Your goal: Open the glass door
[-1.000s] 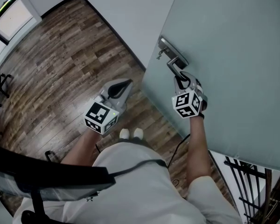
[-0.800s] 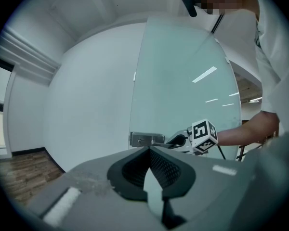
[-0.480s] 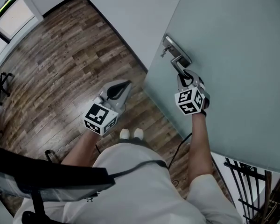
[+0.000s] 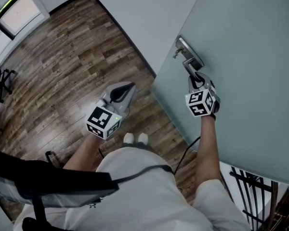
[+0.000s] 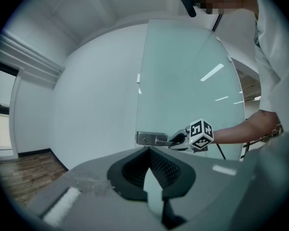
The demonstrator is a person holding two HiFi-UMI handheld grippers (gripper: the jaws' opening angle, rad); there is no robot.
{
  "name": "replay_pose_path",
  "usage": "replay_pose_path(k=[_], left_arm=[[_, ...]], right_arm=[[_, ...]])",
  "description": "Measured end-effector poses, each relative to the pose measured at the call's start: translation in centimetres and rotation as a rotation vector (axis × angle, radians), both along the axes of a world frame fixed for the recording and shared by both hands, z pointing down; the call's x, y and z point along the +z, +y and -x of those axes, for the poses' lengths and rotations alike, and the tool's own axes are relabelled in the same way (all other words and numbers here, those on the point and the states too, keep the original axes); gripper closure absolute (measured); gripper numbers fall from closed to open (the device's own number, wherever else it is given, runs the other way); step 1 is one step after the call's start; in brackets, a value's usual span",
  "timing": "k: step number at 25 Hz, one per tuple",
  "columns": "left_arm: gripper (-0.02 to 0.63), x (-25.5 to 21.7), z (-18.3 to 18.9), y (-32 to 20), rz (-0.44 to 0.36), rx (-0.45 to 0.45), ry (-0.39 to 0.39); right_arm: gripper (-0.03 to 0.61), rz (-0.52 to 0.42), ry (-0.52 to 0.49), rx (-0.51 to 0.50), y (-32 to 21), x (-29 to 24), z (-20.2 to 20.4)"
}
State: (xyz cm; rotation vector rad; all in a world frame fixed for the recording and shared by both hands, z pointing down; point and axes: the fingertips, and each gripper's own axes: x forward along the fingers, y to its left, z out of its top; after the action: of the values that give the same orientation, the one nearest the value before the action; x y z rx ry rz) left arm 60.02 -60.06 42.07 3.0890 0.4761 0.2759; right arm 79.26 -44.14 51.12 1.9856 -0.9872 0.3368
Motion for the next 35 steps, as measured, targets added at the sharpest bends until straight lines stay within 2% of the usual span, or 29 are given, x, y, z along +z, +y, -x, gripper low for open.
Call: replay_pose_path(k=[8, 11, 13, 15, 16, 18, 20, 22, 23, 26, 30, 35], left_arm=[[0.611, -0.8, 0.4, 0.0, -0.001, -0.009, 0.008], [0.611, -1.1, 0.5, 0.4, -0.003, -0.009, 0.017], [0.611, -1.3, 0.6, 0.8, -0.003, -0.008, 0.024], [0.611, -1.4, 0.6, 1.1, -0.002, -0.005, 0.030], [0.611, -1.6, 0.5, 1.3, -0.001, -0.003, 0.035], [0.611, -2.0, 0.5, 1.8, 0.002, 0.000, 0.045], [0.611, -2.3, 0.7, 2.2, 0.005, 0.003, 0.053], [0.611, -2.6, 1.1, 2.5, 0.006, 0.002, 0.056], [0.611, -2.7, 1.4, 2.5, 0.007, -0.001, 0.057], [0.611, -3.0, 2.1, 2.6, 0.012, -0.008, 0.061], [0.611, -3.5, 2.9, 3.0, 0.017, 0.001, 0.067], [0.611, -3.6, 3.3, 3.6, 0.020, 0.011, 0.069]], right_arm=[[0.466, -0.015, 0.006, 0.012, 0.0, -0.5, 0.1], [0.430, 0.001, 0.025, 0.024, 1.2, -1.0, 0.6], [0.419, -0.028, 0.034, 0.040, 2.2, -2.0, 1.7], [0.422, -0.136, 0.014, 0.052, 2.9, -3.5, 3.4], [0.444, -0.219, -0.013, 0.056, 3.0, -4.4, 4.5], [0.520, -0.414, -0.103, 0.056, 2.9, -6.0, 6.7], [0.552, -0.607, -0.215, 0.045, 2.7, -7.4, 9.0], [0.569, -0.747, -0.297, 0.026, 2.5, -8.9, 11.1], [0.569, -0.789, -0.317, 0.015, 2.4, -9.5, 12.1], [0.571, -0.834, -0.329, -0.004, 2.2, -10.6, 14.4], [0.571, -0.836, -0.337, -0.011, 1.6, -10.8, 16.6], [0.571, -0.840, -0.339, -0.014, 1.5, -10.9, 17.3]])
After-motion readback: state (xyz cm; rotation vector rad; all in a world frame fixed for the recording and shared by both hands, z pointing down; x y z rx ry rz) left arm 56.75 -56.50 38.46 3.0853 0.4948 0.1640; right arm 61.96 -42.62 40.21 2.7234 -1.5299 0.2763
